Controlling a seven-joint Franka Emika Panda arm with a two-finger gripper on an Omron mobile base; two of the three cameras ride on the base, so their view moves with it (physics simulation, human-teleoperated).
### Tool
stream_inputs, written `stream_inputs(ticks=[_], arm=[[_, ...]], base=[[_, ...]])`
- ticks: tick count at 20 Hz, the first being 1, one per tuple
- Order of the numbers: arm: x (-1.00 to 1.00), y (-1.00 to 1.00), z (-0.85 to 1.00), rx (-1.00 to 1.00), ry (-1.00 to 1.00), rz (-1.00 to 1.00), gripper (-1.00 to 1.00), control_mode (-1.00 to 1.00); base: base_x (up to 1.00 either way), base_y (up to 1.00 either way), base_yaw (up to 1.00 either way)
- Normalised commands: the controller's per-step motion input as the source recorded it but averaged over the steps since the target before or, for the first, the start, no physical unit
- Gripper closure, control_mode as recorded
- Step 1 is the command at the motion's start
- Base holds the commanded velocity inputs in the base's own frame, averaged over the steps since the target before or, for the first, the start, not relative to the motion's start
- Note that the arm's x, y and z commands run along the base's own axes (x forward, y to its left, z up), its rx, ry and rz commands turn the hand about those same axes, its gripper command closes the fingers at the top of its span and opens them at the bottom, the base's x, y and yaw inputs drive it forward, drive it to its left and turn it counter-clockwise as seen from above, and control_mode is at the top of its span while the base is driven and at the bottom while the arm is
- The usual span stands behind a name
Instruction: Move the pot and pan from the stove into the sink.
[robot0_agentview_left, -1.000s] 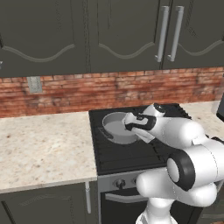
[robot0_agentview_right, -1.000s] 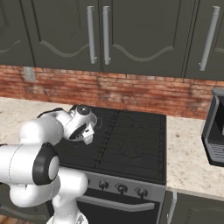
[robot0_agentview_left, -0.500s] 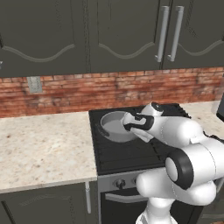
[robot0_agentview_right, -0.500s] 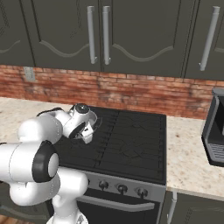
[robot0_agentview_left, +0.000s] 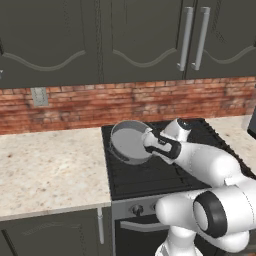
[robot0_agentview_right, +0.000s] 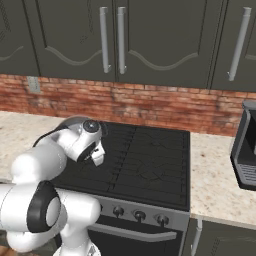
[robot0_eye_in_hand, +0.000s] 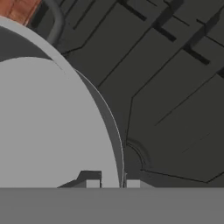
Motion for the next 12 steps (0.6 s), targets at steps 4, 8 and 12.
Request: stream_inputs(ticks=[4,8,12], arm=[[-0.33,0.00,0.50,0.09,0.03,-0.13,1.00,-1.00],[-0.19,0.00,0.74,0.09,0.08,-0.11,1.00,-1.00],[-0.20,0.00,0.83,0.10,0.15,-0.10,1.00,-1.00]], base=[[0.00,0.00,0.00],[0.00,0.00,0.00],[0.00,0.00,0.00]])
